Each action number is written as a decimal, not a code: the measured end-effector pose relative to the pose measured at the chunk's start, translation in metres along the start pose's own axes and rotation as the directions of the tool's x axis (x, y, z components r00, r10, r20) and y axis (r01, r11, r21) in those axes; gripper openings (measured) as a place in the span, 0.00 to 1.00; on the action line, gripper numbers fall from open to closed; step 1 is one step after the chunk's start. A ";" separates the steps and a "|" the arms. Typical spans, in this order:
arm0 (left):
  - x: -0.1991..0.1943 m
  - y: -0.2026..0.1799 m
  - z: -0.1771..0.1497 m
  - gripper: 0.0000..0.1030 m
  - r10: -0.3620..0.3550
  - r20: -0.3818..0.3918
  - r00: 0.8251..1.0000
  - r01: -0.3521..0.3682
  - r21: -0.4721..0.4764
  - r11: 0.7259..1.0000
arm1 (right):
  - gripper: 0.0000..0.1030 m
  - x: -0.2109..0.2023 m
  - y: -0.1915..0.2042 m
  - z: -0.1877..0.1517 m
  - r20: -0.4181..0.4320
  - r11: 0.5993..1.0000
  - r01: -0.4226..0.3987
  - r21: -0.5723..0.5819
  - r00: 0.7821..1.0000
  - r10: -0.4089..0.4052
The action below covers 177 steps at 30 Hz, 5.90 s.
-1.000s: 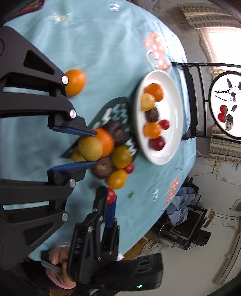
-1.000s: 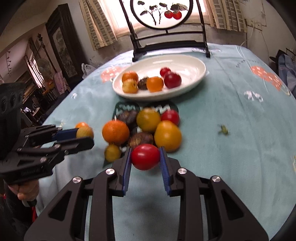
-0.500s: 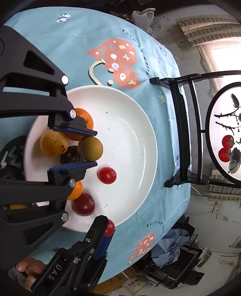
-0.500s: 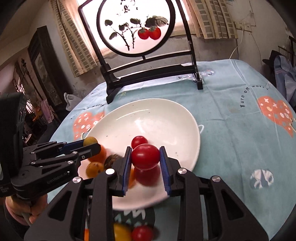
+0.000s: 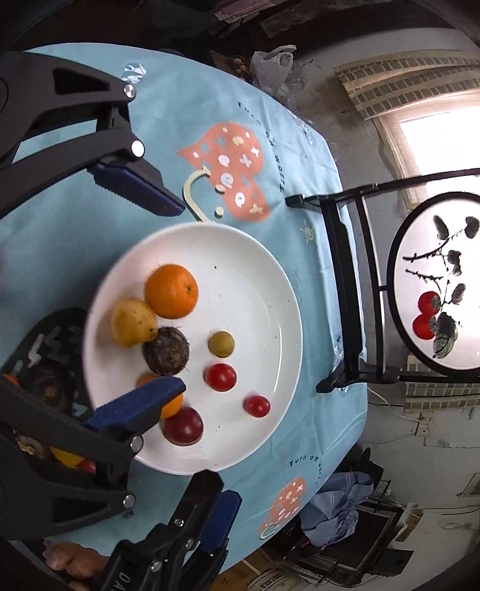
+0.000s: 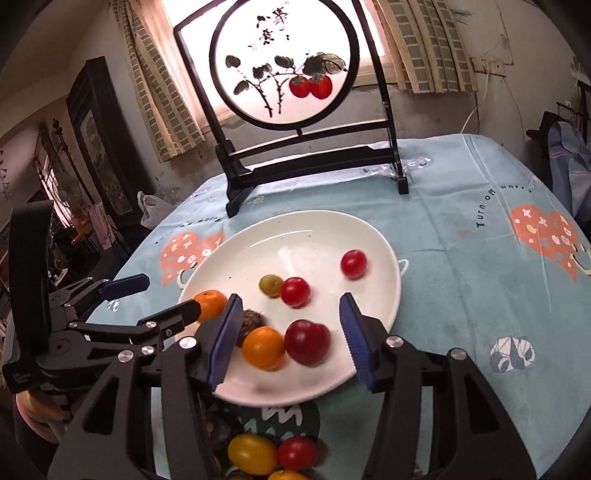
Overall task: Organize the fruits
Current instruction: 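Carry both fruits onto the white plate and open both tools, then grasp the large orange with the right tool while the left tool grasps the oval orange, then carry the orange and oval orange onto the plate and open both tools, then grasp the yellow tomato with the right tool while the left tool grasps the small yellow fruit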
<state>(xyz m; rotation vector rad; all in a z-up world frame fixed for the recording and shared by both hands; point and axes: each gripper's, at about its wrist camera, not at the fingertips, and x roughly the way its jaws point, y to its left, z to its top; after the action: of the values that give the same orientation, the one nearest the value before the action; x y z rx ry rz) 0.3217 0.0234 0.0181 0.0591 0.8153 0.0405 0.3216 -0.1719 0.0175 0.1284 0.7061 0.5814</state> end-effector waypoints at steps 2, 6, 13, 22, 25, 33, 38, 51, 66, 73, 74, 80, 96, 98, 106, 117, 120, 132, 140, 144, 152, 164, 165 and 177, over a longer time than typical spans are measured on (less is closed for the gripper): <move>-0.017 0.014 -0.016 0.92 0.011 0.017 1.000 -0.010 -0.027 1.000 | 0.58 -0.012 0.013 -0.015 0.003 0.999 -0.020 -0.039 1.000 0.020; -0.031 0.045 -0.057 0.95 0.010 0.028 1.000 -0.007 -0.113 0.994 | 0.58 -0.022 0.045 -0.049 -0.035 0.990 -0.069 -0.122 0.997 0.065; -0.023 0.082 -0.089 0.95 0.018 -0.056 0.998 -0.033 -0.283 0.959 | 0.58 -0.010 0.097 -0.092 -0.131 0.950 -0.040 -0.311 0.991 -0.002; -0.029 0.081 -0.092 0.95 0.045 -0.044 0.998 -0.055 -0.271 0.961 | 0.58 0.006 0.100 -0.109 -0.180 0.925 0.011 -0.380 0.980 -0.086; -0.030 0.080 -0.093 0.95 0.048 -0.041 0.998 -0.057 -0.264 0.963 | 0.58 0.011 0.097 -0.112 -0.204 0.928 0.011 -0.372 0.975 -0.093; -0.030 0.080 -0.094 0.95 0.045 -0.049 0.998 -0.057 -0.265 0.963 | 0.58 0.015 0.099 -0.115 -0.206 0.921 0.011 -0.390 0.974 -0.098; -0.028 0.080 -0.094 0.95 0.046 -0.052 0.998 -0.058 -0.262 0.963 | 0.51 0.018 0.100 -0.116 -0.214 0.918 0.012 -0.396 0.971 -0.105; -0.031 0.081 -0.099 0.94 0.024 -0.044 0.999 -0.034 -0.241 0.970 | 0.43 -0.009 0.079 -0.093 -0.106 0.974 -0.038 -0.222 0.994 0.015; -0.035 0.031 -0.143 0.66 -0.199 -0.083 0.977 0.199 -0.008 0.980 | 0.43 -0.012 0.070 -0.089 -0.090 0.981 0.002 -0.195 0.996 -0.020; -0.025 0.028 -0.146 0.56 -0.180 -0.127 0.975 0.182 0.000 0.983 | 0.43 -0.012 0.070 -0.089 -0.099 0.981 0.004 -0.191 0.995 -0.024; -0.023 0.028 -0.147 0.56 -0.174 -0.132 0.976 0.176 0.004 0.984 | 0.43 -0.012 0.070 -0.089 -0.098 0.981 0.004 -0.192 0.995 -0.023; -0.021 0.026 -0.148 0.48 -0.157 -0.134 0.978 0.161 0.021 0.987 | 0.43 -0.013 0.070 -0.089 -0.095 0.982 0.001 -0.190 0.995 -0.019; -0.034 0.015 -0.136 0.43 -0.208 -0.063 0.976 0.208 -0.012 0.978 | 0.43 -0.019 0.072 -0.087 -0.050 0.979 0.015 -0.203 0.998 -0.026; -0.038 0.010 -0.129 0.43 -0.217 -0.046 0.975 0.217 -0.017 0.976 | 0.43 -0.021 0.070 -0.084 -0.039 0.980 0.008 -0.197 0.999 -0.016; -0.043 -0.006 -0.054 0.43 -0.241 0.046 0.969 0.244 -0.060 0.968 | 0.43 -0.018 0.042 -0.039 0.019 0.996 0.014 -0.093 1.000 -0.013; 0.035 -0.007 0.030 0.43 -0.136 0.003 0.991 0.135 -0.131 0.982 | 0.42 0.041 -0.005 0.016 -0.005 0.995 0.101 -0.022 0.995 -0.101; 0.060 -0.005 0.037 0.43 -0.111 -0.046 0.993 0.104 -0.142 0.984 | 0.42 0.060 -0.016 0.019 -0.052 0.995 0.101 -0.011 0.993 -0.102; 0.055 -0.004 0.030 0.77 -0.065 -0.043 0.997 0.057 -0.156 0.986 | 0.49 0.060 -0.012 0.020 -0.077 0.996 0.083 -0.043 0.993 -0.086; -0.012 0.007 -0.005 0.94 -0.030 0.032 0.999 0.035 -0.168 0.985 | 0.51 0.012 0.000 -0.003 -0.037 0.998 0.040 -0.051 0.998 -0.042; -0.022 0.011 -0.039 0.95 -0.046 0.029 0.999 0.050 -0.187 0.981 | 0.51 -0.003 0.000 -0.032 -0.076 0.997 0.012 -0.077 0.997 -0.018; -0.030 0.016 -0.092 0.95 -0.056 0.002 0.998 0.056 -0.178 0.982 | 0.51 -0.024 -0.007 -0.074 -0.155 0.999 -0.023 -0.042 0.988 0.016; -0.035 0.011 -0.102 0.95 -0.068 0.012 0.998 0.069 -0.156 0.985 | 0.42 -0.016 -0.016 -0.093 -0.259 0.998 -0.056 0.043 0.964 0.065; -0.036 0.009 -0.102 0.95 -0.073 0.016 0.997 0.074 -0.150 0.986 | 0.41 -0.015 -0.018 -0.093 -0.263 0.996 -0.069 0.052 0.962 0.080; -0.036 -0.020 -0.136 0.95 -0.293 -0.073 0.953 0.293 -0.024 0.956 | 0.36 -0.033 -0.045 -0.087 -0.101 0.954 -0.212 0.211 0.966 0.237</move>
<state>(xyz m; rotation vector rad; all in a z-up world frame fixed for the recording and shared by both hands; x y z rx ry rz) 0.1981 0.0067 -0.0501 -0.0768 0.8929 -0.2341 0.2663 -0.2347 -0.0434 0.3650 0.8789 0.7409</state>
